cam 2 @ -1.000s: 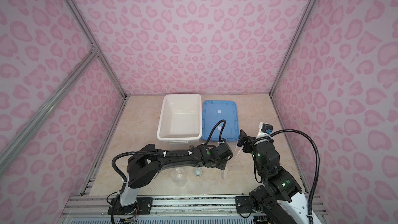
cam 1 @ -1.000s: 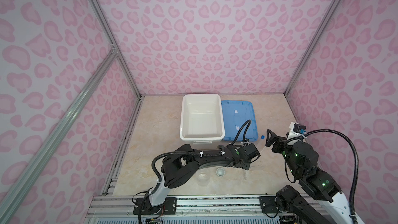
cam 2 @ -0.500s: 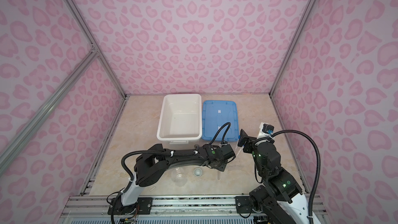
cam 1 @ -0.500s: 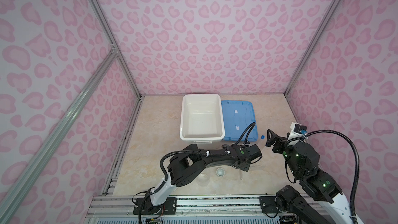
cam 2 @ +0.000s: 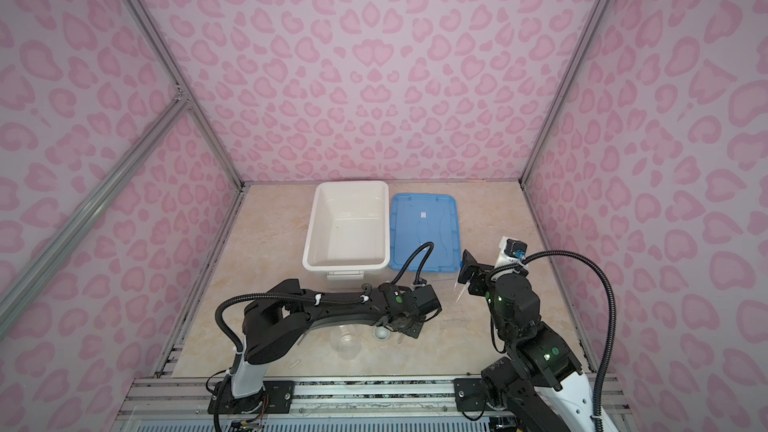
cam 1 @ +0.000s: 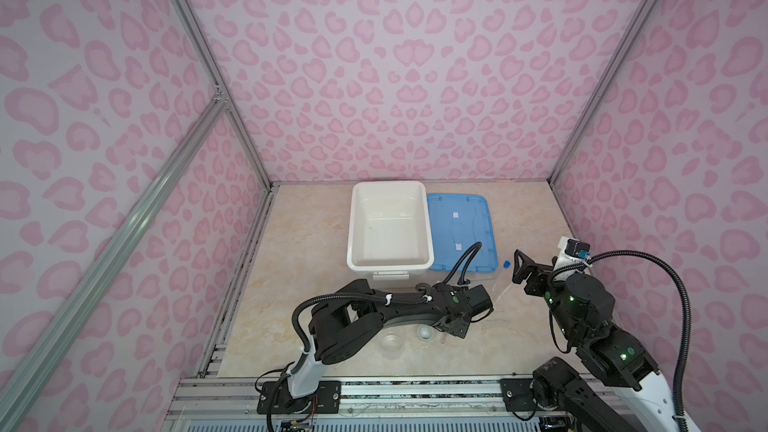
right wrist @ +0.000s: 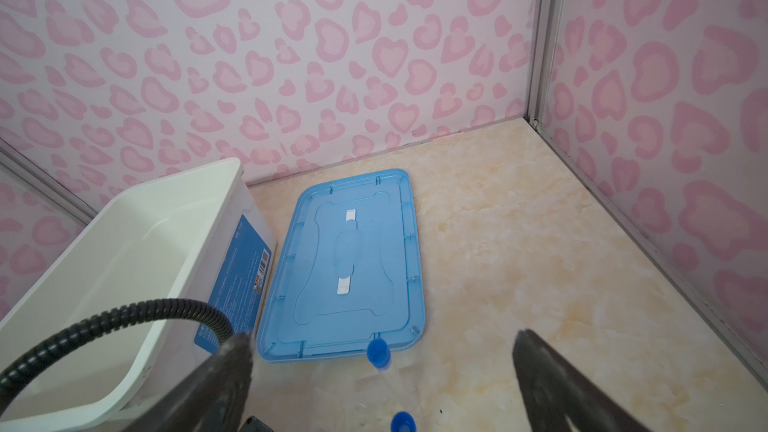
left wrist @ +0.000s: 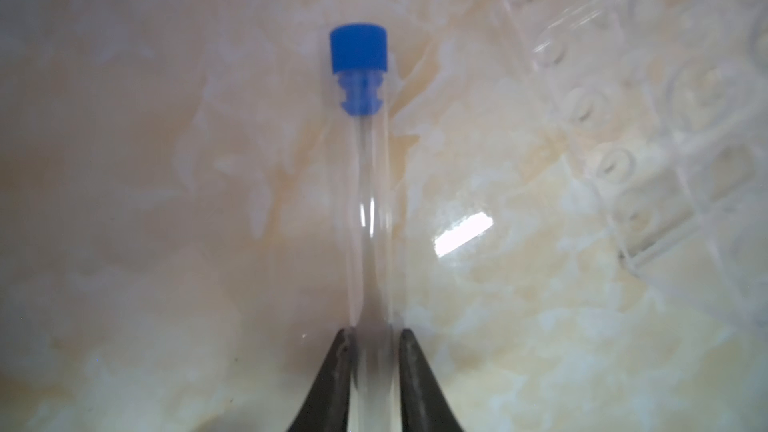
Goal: Organize the chemistry lab equipment
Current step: 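Move the left gripper to the last tube while the right gripper withdraws, then grasp the last blue-capped tube with the left gripper and lift it upright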
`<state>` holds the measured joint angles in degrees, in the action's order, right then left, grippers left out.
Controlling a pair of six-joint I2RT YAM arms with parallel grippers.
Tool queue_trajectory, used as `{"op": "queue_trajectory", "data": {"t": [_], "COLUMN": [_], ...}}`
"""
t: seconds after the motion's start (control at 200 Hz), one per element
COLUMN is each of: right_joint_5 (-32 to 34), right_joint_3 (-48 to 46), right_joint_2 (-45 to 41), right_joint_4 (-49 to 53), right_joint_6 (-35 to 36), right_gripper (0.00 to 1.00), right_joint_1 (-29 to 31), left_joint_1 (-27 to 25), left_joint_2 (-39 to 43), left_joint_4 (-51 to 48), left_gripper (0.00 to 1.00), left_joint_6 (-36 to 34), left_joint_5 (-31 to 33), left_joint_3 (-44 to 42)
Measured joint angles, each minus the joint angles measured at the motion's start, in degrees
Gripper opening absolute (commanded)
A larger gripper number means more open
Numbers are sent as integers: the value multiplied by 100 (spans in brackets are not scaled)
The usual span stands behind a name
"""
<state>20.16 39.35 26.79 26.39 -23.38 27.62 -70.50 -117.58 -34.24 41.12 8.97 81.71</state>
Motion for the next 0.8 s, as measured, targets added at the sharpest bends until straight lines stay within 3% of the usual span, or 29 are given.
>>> {"op": "queue_trajectory", "data": {"t": [0.365, 0.55, 0.675, 0.8], "right_joint_5": [-111, -413, -1008, -2317], "right_joint_3": [-66, 153, 492, 999], "right_joint_2": [81, 212, 522, 1207], "right_joint_4": [-22, -20, 22, 173], "right_joint_6": [-105, -177, -260, -310], "right_gripper": [98, 96, 96, 92], "right_joint_1": [-4, -142, -599, -1543], "left_joint_1": [105, 240, 251, 251], "left_joint_2": [142, 691, 1165, 1523], "left_joint_4": [212, 743, 1353, 1974], "left_gripper": [14, 14, 14, 14], "left_joint_6": [92, 85, 7, -120], "left_joint_5": [-24, -313, -376, -411], "left_joint_3": [-214, -743, -979, -1235]}}
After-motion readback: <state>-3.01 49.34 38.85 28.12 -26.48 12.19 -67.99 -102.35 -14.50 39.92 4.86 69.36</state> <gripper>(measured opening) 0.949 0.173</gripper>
